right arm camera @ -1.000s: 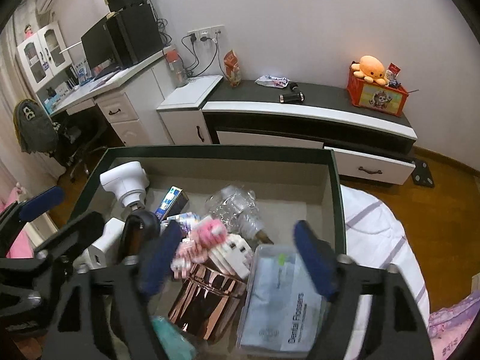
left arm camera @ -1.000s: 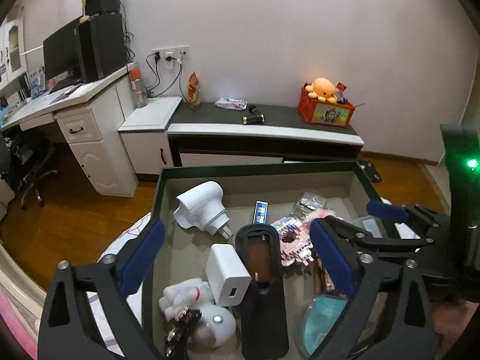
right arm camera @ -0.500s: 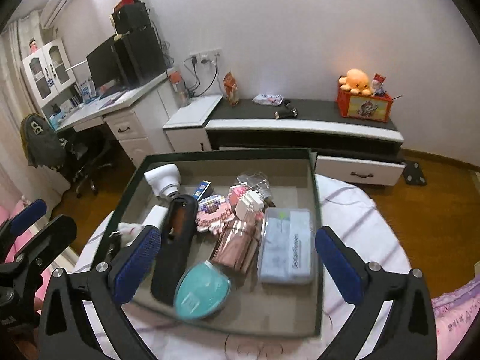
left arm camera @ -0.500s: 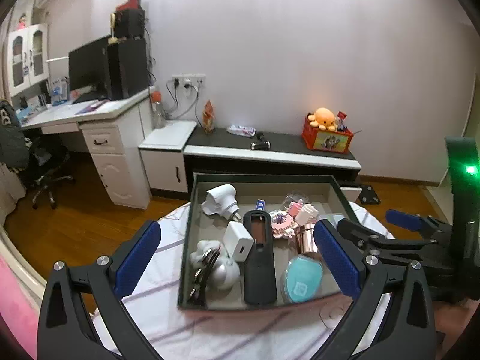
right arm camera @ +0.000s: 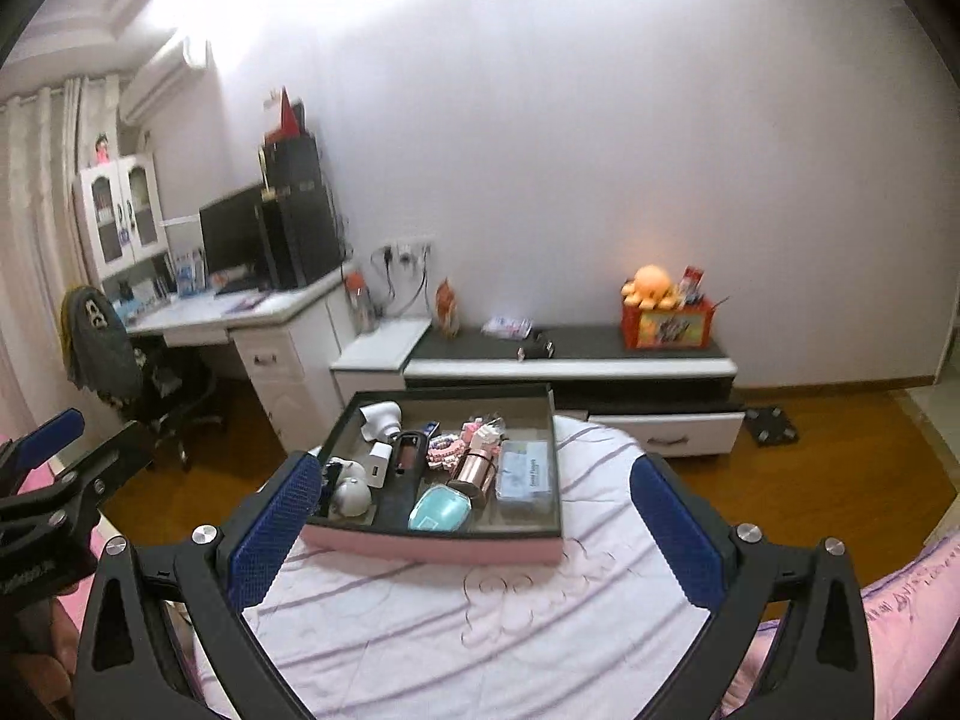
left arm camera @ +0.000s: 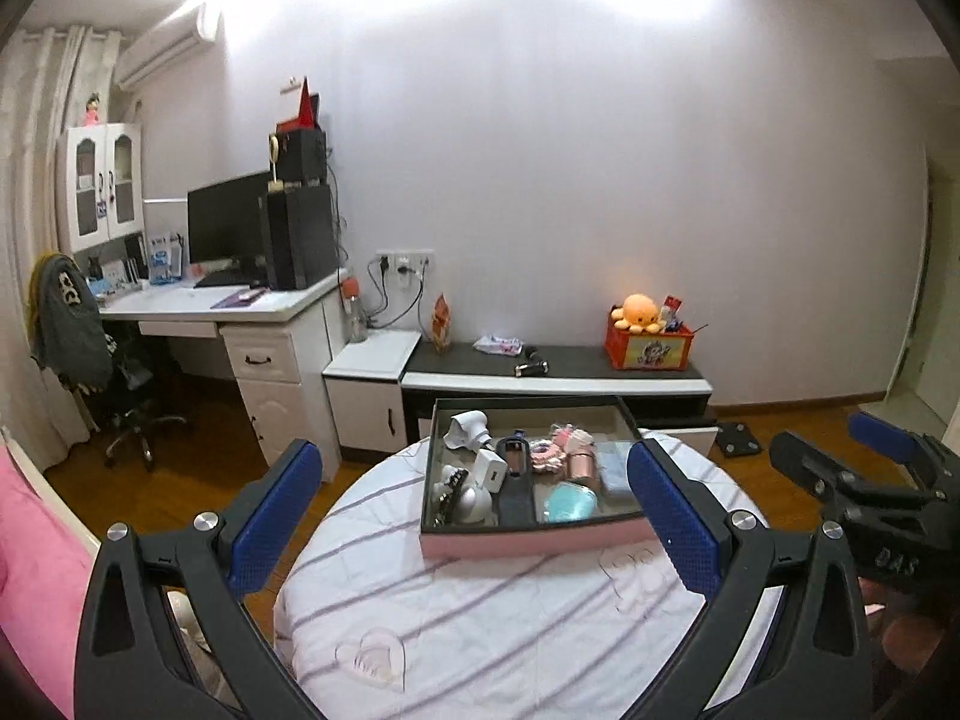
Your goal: Organize rigid objects
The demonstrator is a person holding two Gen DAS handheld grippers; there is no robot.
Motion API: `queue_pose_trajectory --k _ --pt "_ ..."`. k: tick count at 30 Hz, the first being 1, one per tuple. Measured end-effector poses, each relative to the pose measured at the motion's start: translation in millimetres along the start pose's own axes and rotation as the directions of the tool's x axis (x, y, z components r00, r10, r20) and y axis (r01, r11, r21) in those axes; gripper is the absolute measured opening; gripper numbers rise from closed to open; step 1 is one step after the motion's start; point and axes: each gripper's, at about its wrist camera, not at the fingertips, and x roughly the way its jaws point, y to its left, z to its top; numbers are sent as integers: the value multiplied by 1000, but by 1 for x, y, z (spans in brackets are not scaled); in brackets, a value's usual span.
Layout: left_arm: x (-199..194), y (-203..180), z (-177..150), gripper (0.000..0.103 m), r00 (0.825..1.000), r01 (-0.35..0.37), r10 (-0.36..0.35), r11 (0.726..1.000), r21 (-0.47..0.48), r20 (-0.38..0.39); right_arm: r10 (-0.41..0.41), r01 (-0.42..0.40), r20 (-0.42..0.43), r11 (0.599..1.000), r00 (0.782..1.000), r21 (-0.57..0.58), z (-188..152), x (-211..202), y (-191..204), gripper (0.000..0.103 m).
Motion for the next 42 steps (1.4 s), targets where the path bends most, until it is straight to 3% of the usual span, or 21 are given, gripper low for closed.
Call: queue_pose_trajectory --k 9,16,22,42 --pt "-93 -13 -45 103 999 3 -2 1000 -13 51 -33 36 84 999 996 -37 -54 -105 17 103" --pt "-140 -19 -85 103 998 -13 14 1000 -21 65 -32 39 116 997 993 -61 -91 -150 29 103" --pt "-155 -17 -95 103 996 -25 26 1000 -16 81 -36 42 129 998 991 -46 -98 -158 24 103" --pt "-146 -20 -99 103 998 -26 27 999 -24 60 -42 46 109 998 993 -35 -108 -158 19 103"
